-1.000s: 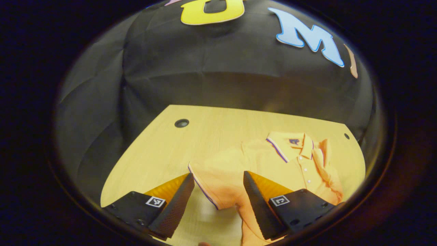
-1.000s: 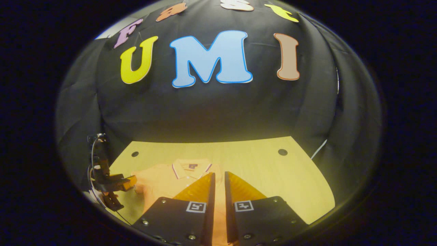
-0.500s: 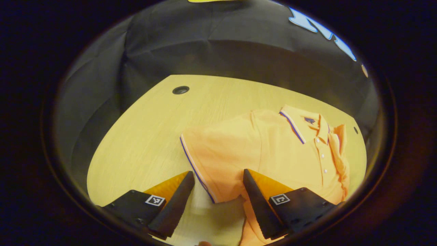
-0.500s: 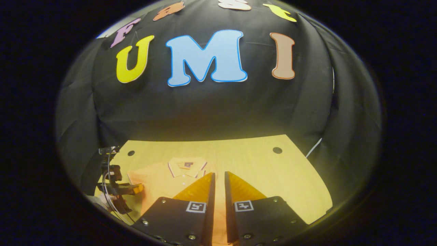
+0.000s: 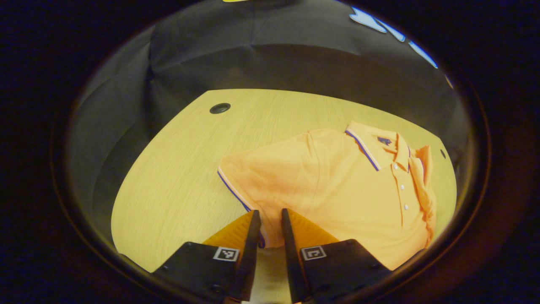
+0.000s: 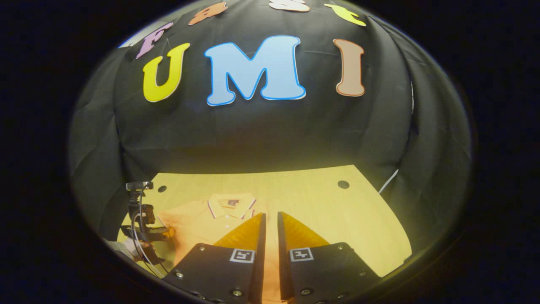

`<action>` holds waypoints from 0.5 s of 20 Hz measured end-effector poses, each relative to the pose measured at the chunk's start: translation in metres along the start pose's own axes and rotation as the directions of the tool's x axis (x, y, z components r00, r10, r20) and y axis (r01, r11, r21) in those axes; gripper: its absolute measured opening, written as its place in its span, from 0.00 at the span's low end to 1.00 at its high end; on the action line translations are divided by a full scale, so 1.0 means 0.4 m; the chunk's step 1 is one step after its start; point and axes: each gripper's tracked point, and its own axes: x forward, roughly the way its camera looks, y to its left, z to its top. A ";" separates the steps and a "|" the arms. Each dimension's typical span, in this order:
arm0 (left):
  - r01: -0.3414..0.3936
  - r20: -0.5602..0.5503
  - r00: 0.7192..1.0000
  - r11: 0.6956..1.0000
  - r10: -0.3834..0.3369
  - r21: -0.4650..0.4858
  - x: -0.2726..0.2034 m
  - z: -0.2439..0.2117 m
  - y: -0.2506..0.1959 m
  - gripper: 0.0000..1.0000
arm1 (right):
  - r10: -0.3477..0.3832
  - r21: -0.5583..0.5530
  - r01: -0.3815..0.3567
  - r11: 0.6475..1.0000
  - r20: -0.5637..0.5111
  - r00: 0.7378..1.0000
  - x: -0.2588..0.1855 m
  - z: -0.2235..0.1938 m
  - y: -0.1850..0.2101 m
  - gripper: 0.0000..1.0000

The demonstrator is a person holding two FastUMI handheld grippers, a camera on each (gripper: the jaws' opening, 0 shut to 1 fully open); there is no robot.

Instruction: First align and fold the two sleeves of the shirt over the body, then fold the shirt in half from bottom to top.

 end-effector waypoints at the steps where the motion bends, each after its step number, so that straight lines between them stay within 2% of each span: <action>1: 0.000 -0.005 1.000 1.000 0.000 0.001 0.000 -0.002 -0.001 0.32 | 0.002 0.000 -0.002 1.000 -0.002 1.000 -0.002 -0.003 -0.001 0.16; 3: -0.006 -0.019 1.000 1.000 0.006 0.008 -0.001 -0.002 -0.003 0.12 | 0.005 0.004 -0.005 1.000 -0.006 1.000 -0.001 -0.010 -0.001 0.16; 5: -0.026 -0.040 0.999 0.999 0.027 0.033 -0.001 -0.002 -0.003 0.11 | 0.007 0.011 -0.007 1.000 -0.007 1.000 0.001 -0.013 -0.004 0.16; 7: -0.078 -0.014 0.997 0.992 0.080 0.103 -0.017 0.027 0.002 0.11 | 0.007 0.020 -0.007 1.000 -0.003 1.000 0.000 -0.011 -0.009 0.16; 10: -0.067 0.098 0.994 0.971 0.046 0.229 -0.070 0.118 -0.071 0.11 | 0.004 0.035 -0.004 0.999 0.003 1.000 -0.004 -0.012 -0.018 0.16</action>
